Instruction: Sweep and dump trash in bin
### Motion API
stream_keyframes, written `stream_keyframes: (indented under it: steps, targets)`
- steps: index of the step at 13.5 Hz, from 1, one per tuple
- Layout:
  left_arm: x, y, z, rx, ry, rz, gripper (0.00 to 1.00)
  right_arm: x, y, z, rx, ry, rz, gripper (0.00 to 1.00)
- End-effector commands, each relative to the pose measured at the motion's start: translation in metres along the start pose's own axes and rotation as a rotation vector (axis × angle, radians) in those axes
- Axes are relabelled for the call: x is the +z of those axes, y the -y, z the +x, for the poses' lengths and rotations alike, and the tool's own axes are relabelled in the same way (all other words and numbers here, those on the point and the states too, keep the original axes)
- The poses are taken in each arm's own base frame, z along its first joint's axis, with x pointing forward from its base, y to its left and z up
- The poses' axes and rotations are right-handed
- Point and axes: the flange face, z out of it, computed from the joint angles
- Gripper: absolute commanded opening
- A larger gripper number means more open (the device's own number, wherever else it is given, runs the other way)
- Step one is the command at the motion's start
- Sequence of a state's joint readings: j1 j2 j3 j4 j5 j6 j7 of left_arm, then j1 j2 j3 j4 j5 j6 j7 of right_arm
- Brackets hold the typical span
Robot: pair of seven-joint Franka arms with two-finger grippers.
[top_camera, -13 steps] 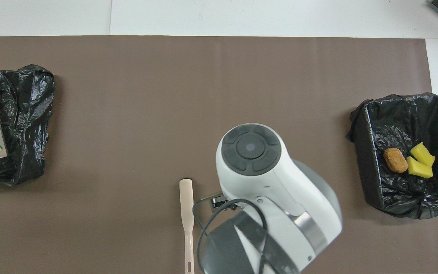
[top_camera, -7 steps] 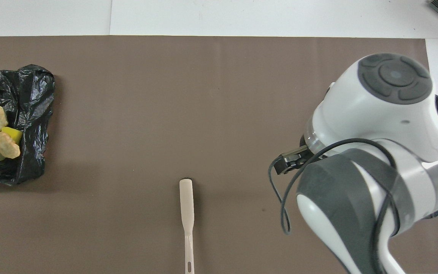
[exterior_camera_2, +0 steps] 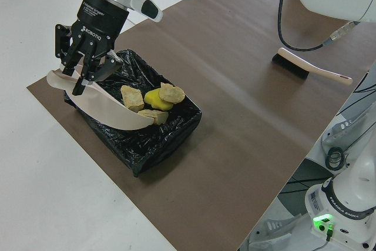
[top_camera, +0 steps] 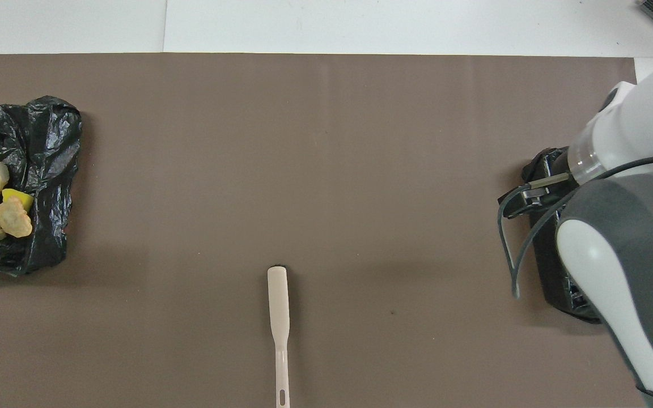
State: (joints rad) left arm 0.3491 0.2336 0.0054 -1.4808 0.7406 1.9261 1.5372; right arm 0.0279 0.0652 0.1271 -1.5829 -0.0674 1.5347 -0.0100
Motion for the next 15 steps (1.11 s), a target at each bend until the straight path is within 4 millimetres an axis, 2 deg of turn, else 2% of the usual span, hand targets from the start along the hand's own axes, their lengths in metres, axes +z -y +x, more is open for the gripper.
stream_keyframes:
  steps: [1, 3, 5, 7, 8, 10, 11, 15]
  targets:
    - [-0.007, -0.004, -0.014, -0.062, -0.152, -0.017, 0.0, -0.01, -0.05, 0.002, 0.058, -0.075, -0.02, 1.0]
    - [-0.011, -0.012, -0.011, -0.14, -0.313, -0.05, 0.0, -0.02, -0.072, -0.003, 0.115, -0.087, 0.001, 1.0]
    - [-0.014, -0.019, -0.017, -0.243, -0.423, -0.069, 0.0, -0.037, -0.094, -0.02, 0.203, -0.097, 0.041, 1.0]
    - [-0.016, -0.026, -0.007, -0.355, -0.496, -0.137, 0.0, -0.039, -0.108, -0.031, 0.218, -0.079, 0.067, 1.0]
    - [-0.024, -0.029, 0.004, -0.438, -0.546, -0.201, 0.0, -0.05, -0.111, -0.041, 0.219, -0.098, 0.062, 1.0]
    - [-0.044, -0.036, 0.038, -0.629, -0.573, -0.337, 0.0, -0.041, -0.104, -0.061, 0.227, -0.083, 0.068, 1.0]
    - [-0.061, -0.041, 0.069, -0.702, -0.558, -0.388, 0.0, -0.039, -0.102, -0.063, 0.23, -0.078, 0.068, 1.0]
    - [-0.121, -0.087, 0.179, -0.919, -0.499, -0.502, 0.0, -0.04, -0.098, -0.06, 0.211, -0.079, 0.072, 1.0]
